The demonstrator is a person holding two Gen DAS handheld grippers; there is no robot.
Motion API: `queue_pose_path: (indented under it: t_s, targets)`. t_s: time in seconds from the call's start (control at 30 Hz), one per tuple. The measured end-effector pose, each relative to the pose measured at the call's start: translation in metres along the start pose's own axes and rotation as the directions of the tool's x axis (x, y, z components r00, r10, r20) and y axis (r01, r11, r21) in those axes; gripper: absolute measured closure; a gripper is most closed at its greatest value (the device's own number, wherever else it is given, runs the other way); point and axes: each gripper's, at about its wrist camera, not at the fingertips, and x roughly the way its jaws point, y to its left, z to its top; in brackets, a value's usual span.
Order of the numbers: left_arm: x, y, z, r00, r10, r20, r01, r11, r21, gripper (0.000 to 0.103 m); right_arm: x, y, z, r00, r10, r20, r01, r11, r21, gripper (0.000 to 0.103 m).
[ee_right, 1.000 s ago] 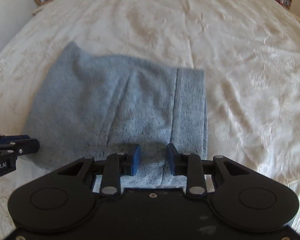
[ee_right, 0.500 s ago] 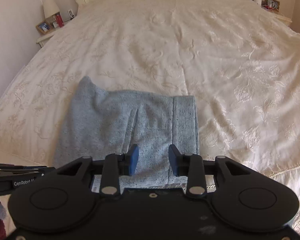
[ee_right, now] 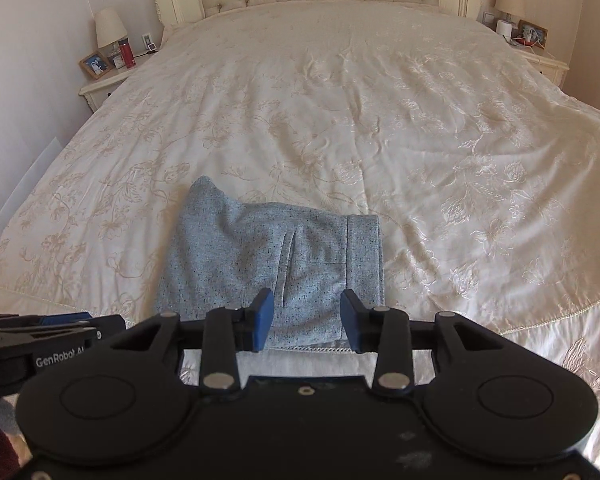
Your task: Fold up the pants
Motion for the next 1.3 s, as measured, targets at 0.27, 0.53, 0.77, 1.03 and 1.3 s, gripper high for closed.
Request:
queue_pose_path:
  t_s: [0.27,0.53,0.77,1.03,1.3]
  targets:
    - [-0.013,-0.002,-0.006,0.998,0.06,0.019,-0.06,0.998,0.001,0.061,-0.004,-0.002,-0.009,1.0,0.008,-0.022,-0.008,1.0,0.022,0.063]
    - [-0.017,-0.001,-0.008,0.998,0.057,0.024,-0.057,0.998,0.004,0.061,-0.005,-0.005,-0.012,0.999,0.003,-0.033,-0.001,0.999,0.049,0.063]
    - [-0.018,-0.006,-0.01,0.999,0.036,0.018,-0.037,0.999,0.023,0.061,-0.005,-0.005,-0.016,0.999,-0.005,-0.046,0.007,0.998,0.06,0.063]
    - [-0.018,-0.006,-0.01,0.999,0.037,0.02,-0.038,0.999,0.024,0.061,-0.005,-0.003,-0.018,0.998,-0.004,-0.058,0.008,0.998,0.064,0.062]
    - [-0.018,-0.007,-0.013,0.999,0.036,0.019,-0.037,0.999,0.029,0.061,-0.005,-0.002,-0.02,0.998,0.002,-0.059,0.002,0.998,0.061,0.062]
